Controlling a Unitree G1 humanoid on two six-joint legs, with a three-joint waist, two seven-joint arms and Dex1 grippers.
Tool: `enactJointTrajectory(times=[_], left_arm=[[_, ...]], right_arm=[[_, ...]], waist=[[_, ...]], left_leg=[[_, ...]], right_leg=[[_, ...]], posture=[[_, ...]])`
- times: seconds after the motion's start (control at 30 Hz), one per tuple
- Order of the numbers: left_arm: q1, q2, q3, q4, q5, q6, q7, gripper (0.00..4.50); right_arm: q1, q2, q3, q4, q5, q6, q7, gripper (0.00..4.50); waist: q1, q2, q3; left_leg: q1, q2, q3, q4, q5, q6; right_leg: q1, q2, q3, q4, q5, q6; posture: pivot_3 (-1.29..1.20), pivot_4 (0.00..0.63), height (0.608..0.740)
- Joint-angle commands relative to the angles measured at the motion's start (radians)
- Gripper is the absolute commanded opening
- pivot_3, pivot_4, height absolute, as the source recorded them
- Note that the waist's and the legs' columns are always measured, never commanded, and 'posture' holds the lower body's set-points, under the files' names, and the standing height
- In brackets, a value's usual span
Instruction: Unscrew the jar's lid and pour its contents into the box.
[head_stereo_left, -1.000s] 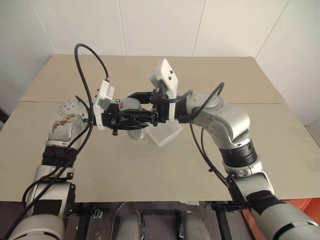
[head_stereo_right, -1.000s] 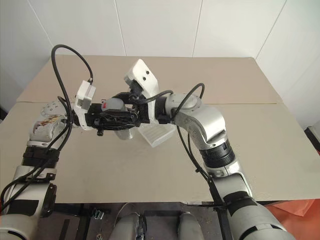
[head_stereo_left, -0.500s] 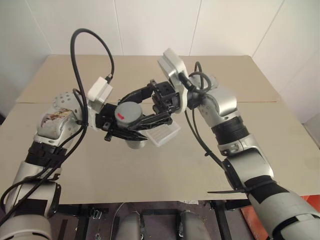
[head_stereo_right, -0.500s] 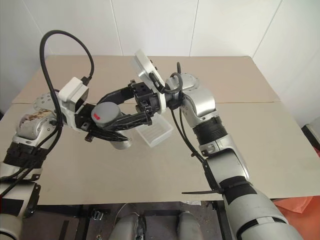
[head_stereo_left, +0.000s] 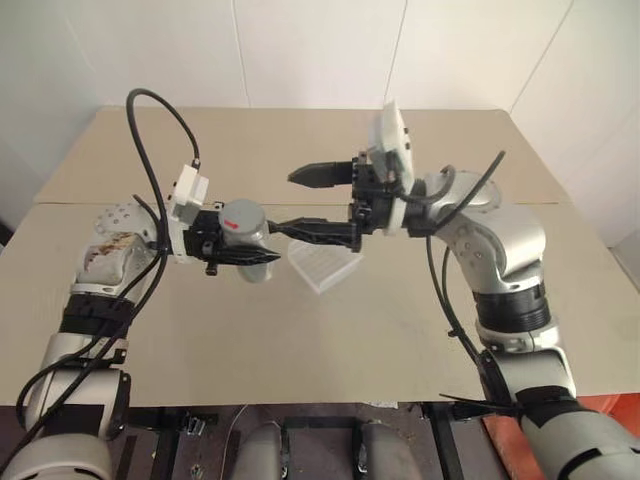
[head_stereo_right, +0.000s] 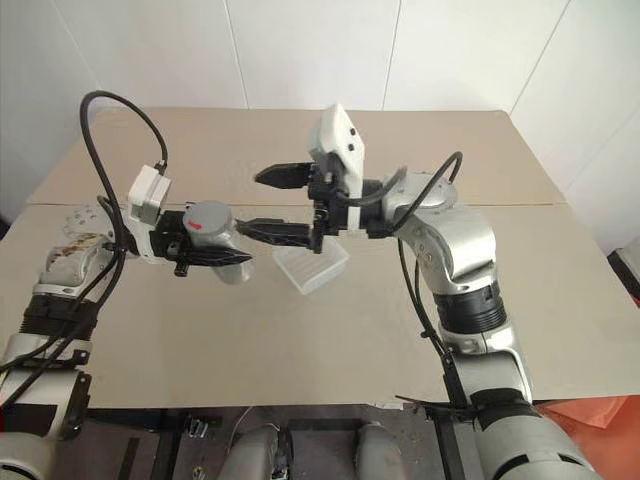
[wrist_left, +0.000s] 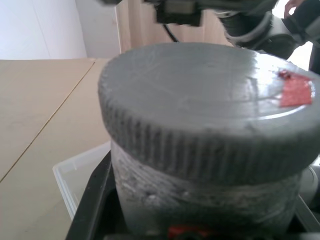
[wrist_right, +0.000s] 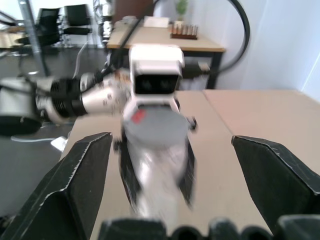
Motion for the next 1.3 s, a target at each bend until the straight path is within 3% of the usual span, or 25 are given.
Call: enactJointTrajectory(times=[0.03,0.3,0.43,0.93,1.13,1.3], left_arm=[[-0.026,-0.015,0.024,-0.016,0.012,-0.001,-0.004,1.95],[-0.03,-0.031,0.033,-0.033,0.027,0.012,-0.007,1.95],[-0.023,-0.011,0.055,-0.052,0.025,0.022,-0.009,1.95],[0.066,0.088,0.139,-0.163,-0.007,0.07,-0.02,1.95],[0.076,0.072,0.14,-0.167,0.008,0.071,0.002,1.95],[0.036,0.011,0.106,-0.116,0.033,0.054,0.017,1.95]], right_arm=[[-0.021,0.051,0.051,-0.069,-0.034,0.046,-0.13,4.48],[-0.072,0.129,0.124,0.052,-0.124,0.015,-0.225,4.48],[-0.094,0.125,0.099,0.109,-0.13,0.0,-0.22,4.48],[-0.06,-0.096,-0.002,0.19,-0.144,-0.05,-0.145,4.48],[-0.02,-0.113,-0.012,0.068,-0.089,-0.001,-0.117,4.48],[-0.021,-0.04,-0.013,-0.077,0.042,0.099,-0.127,4.48]], waist=[[0.0,0.0,0.0],[0.002,0.0,0.0],[0.001,0.0,0.0],[0.004,0.0,0.0],[-0.004,0.0,0.0],[0.001,0.0,0.0]], left_leg=[[0.0,0.0,0.0,0.0,0.0,0.0],[0.0,0.0,0.0,0.0,0.0,0.0],[0.0,0.0,-0.001,0.0,0.0,0.0],[0.0,0.0,0.0,0.0,0.0,0.001],[0.0,0.0,0.0,-0.001,0.0,0.001],[0.0,0.0,0.0,0.0,0.0,0.001]], right_leg=[[0.0,0.0,0.0,0.0,0.0,0.0],[0.001,0.0,0.0,0.0,0.0,0.0],[0.0,0.0,0.0,0.0,0.0,0.0],[0.001,-0.001,0.0,-0.001,0.0,0.0],[0.0,0.0,0.001,0.0,0.0,0.0],[0.0,0.0,0.001,0.0,0.0,0.0]], posture=[[0.0,0.15,0.74],[0.0,0.15,0.74],[0.0,0.15,0.74],[0.0,0.15,0.74],[0.0,0.15,0.74],[0.0,0.15,0.74]])
